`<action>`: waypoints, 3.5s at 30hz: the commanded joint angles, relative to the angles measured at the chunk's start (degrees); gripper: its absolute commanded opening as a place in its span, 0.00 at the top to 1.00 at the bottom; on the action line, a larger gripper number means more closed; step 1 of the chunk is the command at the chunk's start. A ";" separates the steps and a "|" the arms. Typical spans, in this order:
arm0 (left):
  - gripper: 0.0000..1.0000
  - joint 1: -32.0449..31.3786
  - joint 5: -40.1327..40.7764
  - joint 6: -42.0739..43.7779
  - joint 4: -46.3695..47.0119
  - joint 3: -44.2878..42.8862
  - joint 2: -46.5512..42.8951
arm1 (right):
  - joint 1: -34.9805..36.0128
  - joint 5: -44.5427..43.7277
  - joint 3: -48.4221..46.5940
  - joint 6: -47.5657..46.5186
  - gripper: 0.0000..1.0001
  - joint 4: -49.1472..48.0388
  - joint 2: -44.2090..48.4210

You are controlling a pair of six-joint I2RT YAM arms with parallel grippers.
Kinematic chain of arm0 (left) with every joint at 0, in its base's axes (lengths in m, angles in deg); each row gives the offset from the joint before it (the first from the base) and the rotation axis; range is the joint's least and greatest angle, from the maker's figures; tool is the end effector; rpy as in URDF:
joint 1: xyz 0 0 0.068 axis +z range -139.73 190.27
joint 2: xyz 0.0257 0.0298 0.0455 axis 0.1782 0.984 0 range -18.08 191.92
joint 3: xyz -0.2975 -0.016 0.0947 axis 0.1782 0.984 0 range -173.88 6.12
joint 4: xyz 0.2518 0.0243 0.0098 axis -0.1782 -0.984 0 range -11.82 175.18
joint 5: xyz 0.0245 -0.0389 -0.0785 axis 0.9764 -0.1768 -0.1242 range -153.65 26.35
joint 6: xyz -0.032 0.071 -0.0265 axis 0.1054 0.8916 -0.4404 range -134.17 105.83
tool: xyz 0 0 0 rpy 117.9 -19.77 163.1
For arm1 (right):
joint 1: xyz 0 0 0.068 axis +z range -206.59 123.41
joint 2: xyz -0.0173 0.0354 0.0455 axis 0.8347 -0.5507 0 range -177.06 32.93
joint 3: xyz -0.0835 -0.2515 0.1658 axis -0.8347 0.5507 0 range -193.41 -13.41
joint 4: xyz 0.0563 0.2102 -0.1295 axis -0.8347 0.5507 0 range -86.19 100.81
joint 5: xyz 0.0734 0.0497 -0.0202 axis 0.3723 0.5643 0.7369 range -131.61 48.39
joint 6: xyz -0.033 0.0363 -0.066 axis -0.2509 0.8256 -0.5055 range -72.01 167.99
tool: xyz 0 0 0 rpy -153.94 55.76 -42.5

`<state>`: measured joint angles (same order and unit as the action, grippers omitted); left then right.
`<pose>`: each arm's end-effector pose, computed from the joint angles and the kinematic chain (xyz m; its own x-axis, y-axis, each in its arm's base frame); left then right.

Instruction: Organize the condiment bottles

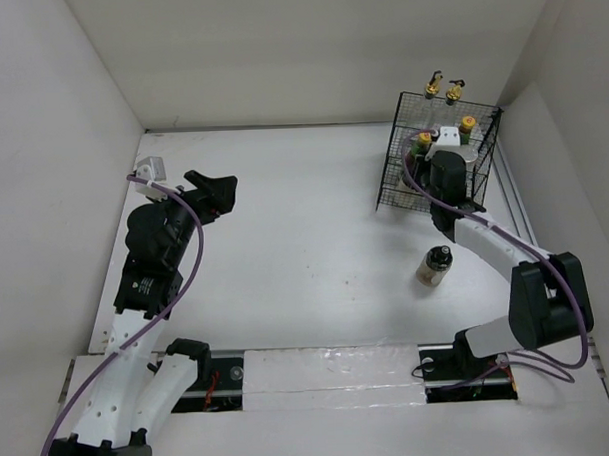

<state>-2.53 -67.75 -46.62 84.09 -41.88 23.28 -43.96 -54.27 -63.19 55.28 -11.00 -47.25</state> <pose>0.1583 -0.0412 0.4161 -0.0760 -0.5314 -0.8437 0.2955 0.7961 -0.5281 0.3359 0.0591 0.3075 -0.2612 0.0683 -0.9629 0.0262 0.9976 0.0637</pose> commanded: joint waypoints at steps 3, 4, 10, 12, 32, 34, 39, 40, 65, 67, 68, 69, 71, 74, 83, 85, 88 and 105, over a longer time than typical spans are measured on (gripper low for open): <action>0.16 -0.21 -1.44 0.28 3.63 -0.42 0.03 | -0.05 0.45 -3.66 0.18 0.66 0.57 -2.17; 0.16 -0.21 -1.44 0.28 3.63 -0.42 0.03 | -0.05 0.45 -3.66 0.18 0.56 1.35 -2.17; 0.16 -0.21 -1.44 0.28 3.63 -0.42 0.03 | 0.56 0.36 -3.04 0.71 0.20 2.58 3.62; 0.16 -0.21 -1.44 0.28 3.63 -0.42 0.82 | 1.18 -1.21 -0.68 1.23 0.16 3.12 8.10; 0.16 -0.21 -3.46 -0.25 4.69 -0.42 1.97 | 6.98 -14.23 14.89 22.77 0.28 46.09 38.52; 0.16 -0.21 -3.46 -0.25 4.69 -0.42 1.44 | 6.98 -14.23 14.36 22.77 0.29 47.67 37.83; 0.16 -0.21 -3.46 -0.25 4.69 -0.42 1.44 | 9.52 -11.77 12.69 24.87 0.45 51.80 37.29; 0.16 -0.21 -3.46 -0.25 4.69 -0.42 0.92 | 10.14 -11.77 13.21 25.49 0.47 51.81 37.99; 0.16 -0.21 -3.64 -0.25 4.69 -0.42 2.75 | 5.41 -21.11 -6.02 5.20 0.87 25.81 24.47; 0.16 -0.21 -3.64 -0.25 4.69 -0.42 2.76 | 1.89 -18.28 -9.09 4.66 0.87 22.65 20.53; 0.16 -0.21 -3.64 -0.25 4.69 -0.42 2.23 | 1.01 -17.66 -9.98 4.66 0.87 21.85 19.37; 0.16 -0.21 -3.64 -0.25 4.69 -0.42 2.23 | -0.48 -17.66 -10.68 4.66 0.87 20.88 18.32; 0.16 -0.21 -3.64 -0.25 4.69 -0.42 2.75 | -1.98 -16.95 -12.18 4.66 0.87 18.69 15.95; 0.16 -0.21 -3.64 -0.25 4.69 -0.42 2.76 | -5.32 -15.46 -13.49 4.05 0.87 15.87 12.61; 0.15 -0.21 -2.49 -0.25 4.16 -1.03 3.28 | -11.74 -9.41 -11.74 5.63 0.87 12.79 6.36; 0.15 -0.21 -2.49 -0.25 4.16 -1.03 4.51 | -12.45 -7.47 -10.08 7.73 0.87 12.79 4.78; 0.15 -0.21 -3.11 -0.25 4.16 -1.03 4.51 | -12.45 -4.30 -7.45 9.32 0.87 11.47 3.28; 0.07 -0.21 -3.19 -0.25 4.16 -1.03 3.90 | -12.97 -2.19 -4.27 10.64 0.07 9.62 8.19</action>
<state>-2.53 -70.57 -46.73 86.15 -41.88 28.24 -56.64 -57.53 -66.73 65.66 2.47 -43.82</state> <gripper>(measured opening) 0.924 0.915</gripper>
